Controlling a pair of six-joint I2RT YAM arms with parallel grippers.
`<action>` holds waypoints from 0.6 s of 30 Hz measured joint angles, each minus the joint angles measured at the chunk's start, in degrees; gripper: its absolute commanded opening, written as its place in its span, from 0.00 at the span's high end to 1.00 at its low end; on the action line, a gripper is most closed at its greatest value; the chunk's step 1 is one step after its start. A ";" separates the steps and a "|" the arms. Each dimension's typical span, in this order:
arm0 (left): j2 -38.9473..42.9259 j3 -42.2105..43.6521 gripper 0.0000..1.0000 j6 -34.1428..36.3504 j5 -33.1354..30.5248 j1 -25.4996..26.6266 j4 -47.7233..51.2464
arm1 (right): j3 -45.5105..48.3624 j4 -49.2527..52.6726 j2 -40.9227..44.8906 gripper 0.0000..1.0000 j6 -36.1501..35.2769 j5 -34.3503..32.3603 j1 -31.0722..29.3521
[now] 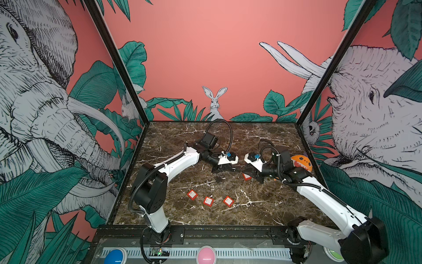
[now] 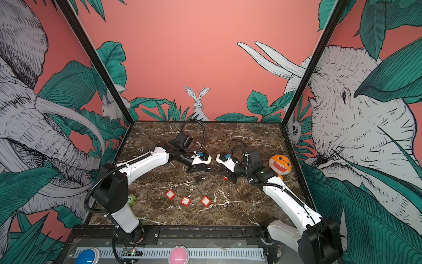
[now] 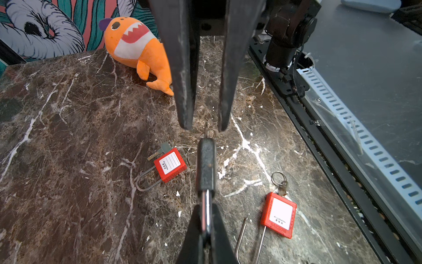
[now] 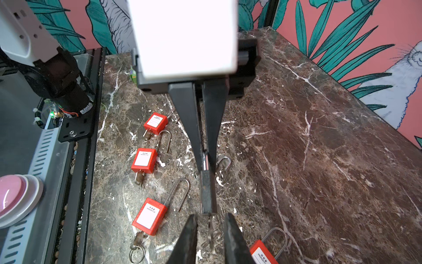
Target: Lock with the key
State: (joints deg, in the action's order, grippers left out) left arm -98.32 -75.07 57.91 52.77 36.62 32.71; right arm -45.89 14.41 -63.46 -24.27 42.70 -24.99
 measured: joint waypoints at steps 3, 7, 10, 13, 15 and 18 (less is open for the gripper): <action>-0.44 0.00 1.00 0.00 -0.28 0.00 0.02 | 0.00 -0.44 -0.13 0.81 0.68 -0.09 0.20; -0.55 -0.02 1.00 0.00 -0.37 0.00 0.00 | -0.02 0.79 -1.86 0.84 0.37 -0.04 0.26; -0.68 -0.02 1.00 0.00 -0.46 0.07 0.00 | -0.02 2.12 -3.41 0.84 0.26 0.00 0.26; -0.90 -0.09 1.00 -0.02 -0.81 0.17 0.02 | -0.02 2.78 -3.65 0.84 0.24 0.17 0.26; -1.01 -0.20 1.00 -0.02 -1.03 0.24 0.02 | -0.02 2.80 -3.65 0.87 -0.04 0.20 0.26; -1.01 -0.33 1.00 0.00 -1.05 0.28 0.04 | -0.02 3.15 -3.65 0.90 -0.66 0.15 0.26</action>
State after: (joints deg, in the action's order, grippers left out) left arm -99.33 -75.40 57.91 51.72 36.91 32.75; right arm -45.91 17.56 -67.11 -24.93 42.85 -24.73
